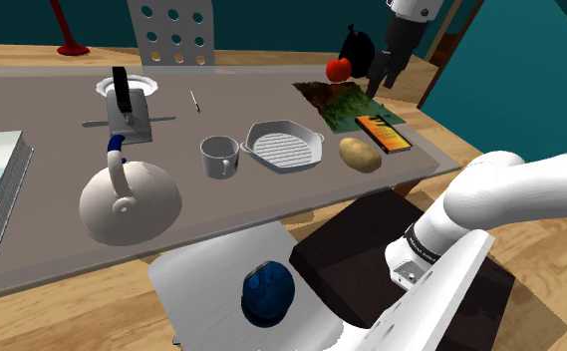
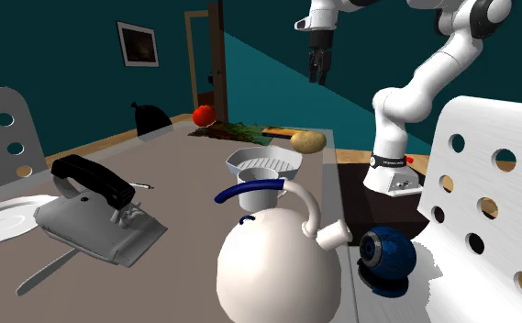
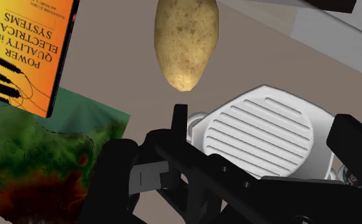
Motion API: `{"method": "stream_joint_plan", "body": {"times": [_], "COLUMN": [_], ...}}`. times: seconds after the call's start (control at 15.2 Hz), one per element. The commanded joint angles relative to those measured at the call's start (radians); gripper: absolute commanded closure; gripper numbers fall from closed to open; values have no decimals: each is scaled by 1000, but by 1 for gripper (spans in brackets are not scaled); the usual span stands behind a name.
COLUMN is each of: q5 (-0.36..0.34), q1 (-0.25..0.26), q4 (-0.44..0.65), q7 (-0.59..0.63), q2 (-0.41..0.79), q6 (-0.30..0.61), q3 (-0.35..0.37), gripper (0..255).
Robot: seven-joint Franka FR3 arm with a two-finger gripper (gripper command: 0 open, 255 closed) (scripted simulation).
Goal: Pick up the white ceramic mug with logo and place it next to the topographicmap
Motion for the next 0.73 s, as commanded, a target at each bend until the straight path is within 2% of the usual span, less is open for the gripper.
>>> {"method": "stream_joint_plan", "body": {"times": [0.0, 0.66], "q5": [0, 95], "q1": [0, 56], "q4": [0, 0], "q7": [0, 143], "q2": [0, 245], "q6": [0, 273], "q3": [0, 134], "gripper": [0, 0]}}
